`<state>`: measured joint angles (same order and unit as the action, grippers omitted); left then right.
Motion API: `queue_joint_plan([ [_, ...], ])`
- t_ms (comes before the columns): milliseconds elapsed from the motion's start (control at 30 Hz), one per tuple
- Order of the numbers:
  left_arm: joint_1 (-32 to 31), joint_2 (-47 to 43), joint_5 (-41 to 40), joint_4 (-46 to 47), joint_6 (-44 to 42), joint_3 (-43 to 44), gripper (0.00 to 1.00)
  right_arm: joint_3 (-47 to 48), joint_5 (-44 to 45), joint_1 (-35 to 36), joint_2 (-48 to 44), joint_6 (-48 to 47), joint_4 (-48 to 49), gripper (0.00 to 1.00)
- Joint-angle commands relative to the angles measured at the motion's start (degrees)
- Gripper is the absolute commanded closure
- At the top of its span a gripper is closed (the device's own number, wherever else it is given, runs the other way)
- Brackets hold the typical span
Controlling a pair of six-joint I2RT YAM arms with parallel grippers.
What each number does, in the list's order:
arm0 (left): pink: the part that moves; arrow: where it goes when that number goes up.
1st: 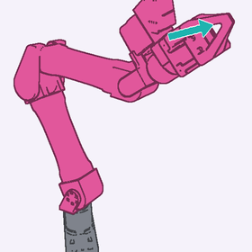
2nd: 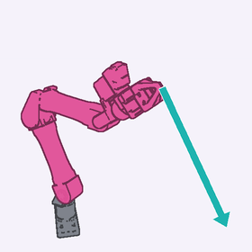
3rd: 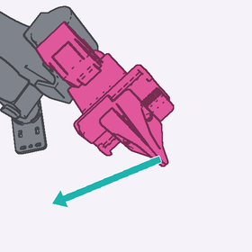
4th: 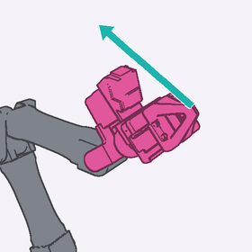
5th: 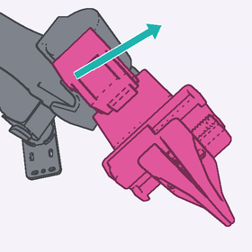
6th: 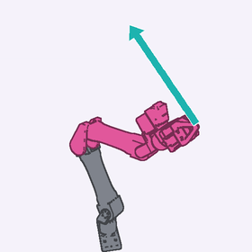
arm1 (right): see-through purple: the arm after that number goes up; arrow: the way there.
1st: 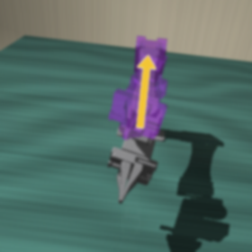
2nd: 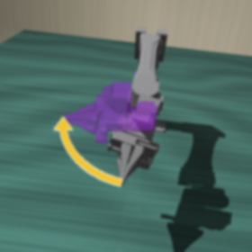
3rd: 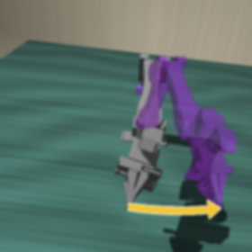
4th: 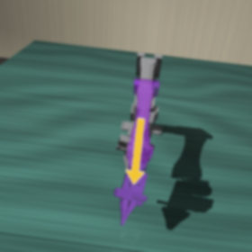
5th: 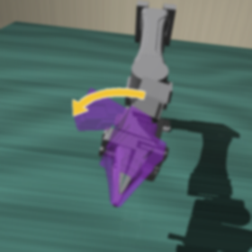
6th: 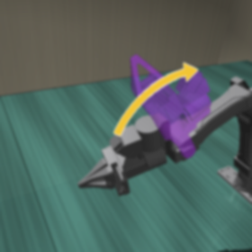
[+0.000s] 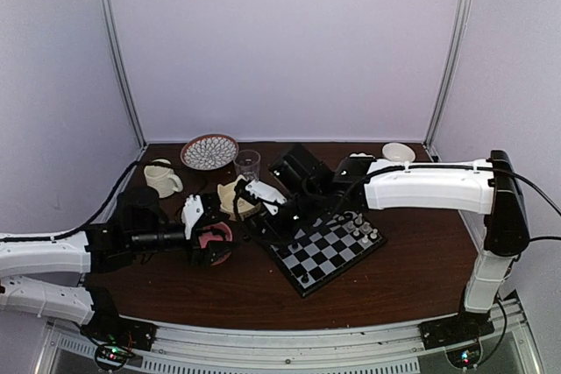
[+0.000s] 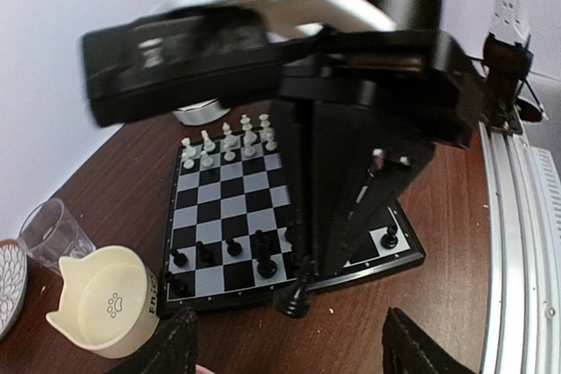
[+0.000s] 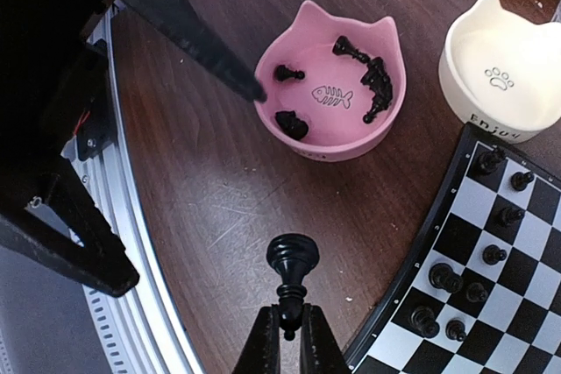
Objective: Set up the chess pieces on the board
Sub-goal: Pass from the right arm to the left
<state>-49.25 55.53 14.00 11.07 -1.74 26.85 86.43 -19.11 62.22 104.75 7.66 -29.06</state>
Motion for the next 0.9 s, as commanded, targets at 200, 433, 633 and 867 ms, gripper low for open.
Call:
queue_joint_plan([
  [200,-5.33,0.39,-2.54,6.94,-18.17,-3.66,0.28,0.32,-8.88,-0.16,-0.12,0.88,-0.07,1.00],
  [433,-5.33,3.46,-1.74,8.60,-18.39,-3.61,0.28,-0.68,-12.23,-0.16,-0.44,2.07,2.12,1.00],
  [633,-5.33,4.05,-1.66,9.01,-18.29,-3.57,0.38,-1.02,-12.50,-0.16,-0.47,2.74,3.22,1.00],
  [867,-5.41,4.31,-0.66,7.48,-18.70,-2.86,0.57,-1.21,-12.34,-0.16,-0.25,3.64,4.37,1.00],
])
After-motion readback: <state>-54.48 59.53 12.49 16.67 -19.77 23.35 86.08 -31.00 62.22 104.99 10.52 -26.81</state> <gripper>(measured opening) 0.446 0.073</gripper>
